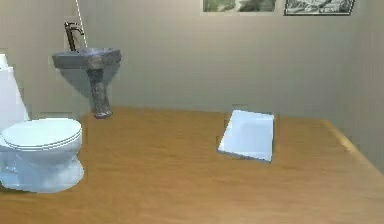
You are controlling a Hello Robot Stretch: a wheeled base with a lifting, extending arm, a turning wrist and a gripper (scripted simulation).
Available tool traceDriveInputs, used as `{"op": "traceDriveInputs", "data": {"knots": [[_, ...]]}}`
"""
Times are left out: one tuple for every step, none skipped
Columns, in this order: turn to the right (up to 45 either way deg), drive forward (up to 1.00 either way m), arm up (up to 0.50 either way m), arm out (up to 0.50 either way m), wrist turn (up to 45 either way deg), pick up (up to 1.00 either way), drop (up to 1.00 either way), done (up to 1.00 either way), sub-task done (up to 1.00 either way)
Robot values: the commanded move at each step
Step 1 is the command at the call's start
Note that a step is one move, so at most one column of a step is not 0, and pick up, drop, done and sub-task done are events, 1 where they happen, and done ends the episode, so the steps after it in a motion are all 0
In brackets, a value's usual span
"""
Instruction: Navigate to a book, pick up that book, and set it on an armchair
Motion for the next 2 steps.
{"op": "traceDriveInputs", "data": {"knots": [[27.0, 0.0, 0.0, 0.0, 0.0, 0.0, 0.0, 0.0, 0.0], [0.0, 0.45, 0.0, 0.0, 0.0, 0.0, 0.0, 0.0, 0.0]]}}
